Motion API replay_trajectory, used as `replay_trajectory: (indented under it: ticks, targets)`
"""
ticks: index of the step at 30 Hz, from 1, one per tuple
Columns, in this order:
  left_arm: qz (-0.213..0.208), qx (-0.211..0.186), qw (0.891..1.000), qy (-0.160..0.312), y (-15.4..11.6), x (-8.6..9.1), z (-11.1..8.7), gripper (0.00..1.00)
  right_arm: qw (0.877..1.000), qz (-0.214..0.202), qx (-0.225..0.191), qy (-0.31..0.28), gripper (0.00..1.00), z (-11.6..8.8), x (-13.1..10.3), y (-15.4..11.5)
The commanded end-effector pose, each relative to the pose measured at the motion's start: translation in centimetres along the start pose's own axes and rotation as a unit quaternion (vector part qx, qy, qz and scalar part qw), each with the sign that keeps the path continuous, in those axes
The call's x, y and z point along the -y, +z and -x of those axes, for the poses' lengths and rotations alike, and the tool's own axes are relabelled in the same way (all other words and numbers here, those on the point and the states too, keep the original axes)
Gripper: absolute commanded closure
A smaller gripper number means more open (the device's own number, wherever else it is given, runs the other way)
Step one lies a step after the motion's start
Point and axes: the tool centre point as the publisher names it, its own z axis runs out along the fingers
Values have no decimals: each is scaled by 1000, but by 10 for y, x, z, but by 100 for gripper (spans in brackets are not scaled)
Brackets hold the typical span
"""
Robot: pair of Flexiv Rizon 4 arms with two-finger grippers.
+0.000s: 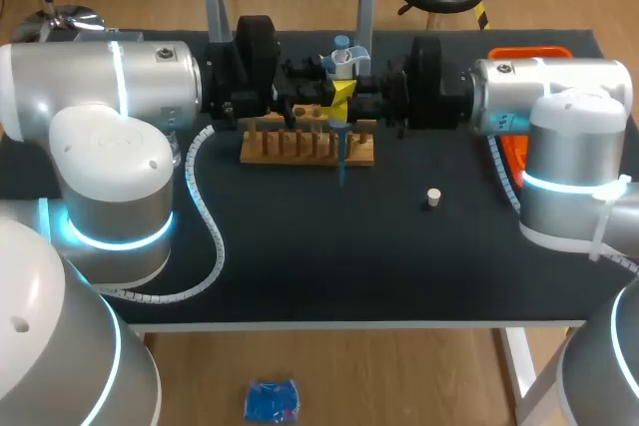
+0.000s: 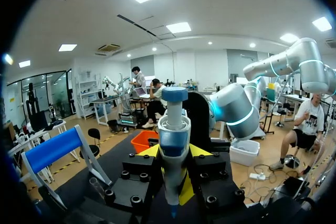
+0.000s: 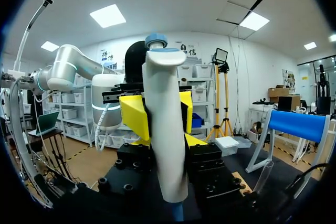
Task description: Invert the test tube, pick up the pipette, mount the tip to pipette, aspirate from beaker and dispense into the tube, eject the tip, return the pipette, and cap with the stopper.
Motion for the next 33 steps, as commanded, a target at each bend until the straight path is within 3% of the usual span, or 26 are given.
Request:
replay_trajectory:
  ticks: [1, 5, 6, 8, 9, 10, 11, 31, 33]
  targets:
    - [0, -1, 1000, -1, -1, 1, -4, 100, 1000, 4, 0, 2, 82, 4, 2, -4]
    - [0, -1, 1000, -1, -1, 1, -4, 100, 1000, 4, -3, 3, 85, 4, 3, -4]
    - [0, -1, 1000, -1, -1, 1, -4, 100, 1000, 4, -4, 3, 81, 3, 3, -4]
    - [0, -1, 1000, -1, -1, 1, -4, 100, 1000, 2, -5, 2, 57, 3, 4, -3]
    - [0, -1, 1000, -1, -1, 1, -4, 100, 1000, 1, -5, 2, 35, 2, 4, -3]
    - [0, -1, 1000, -1, -1, 1, -4, 100, 1000, 1, -5, 2, 6, 2, 4, -3]
    - [0, -1, 1000, -1, -1, 1, -4, 100, 1000, 0, -5, 2, 0, 2, 4, -3]
    - [0, -1, 1000, -1, -1, 1, -4, 100, 998, -50, -22, -42, 0, 6, -1, -9]
    - [0, -1, 1000, -1, -1, 1, -4, 100, 998, -51, -22, -43, 5, 6, -2, -10]
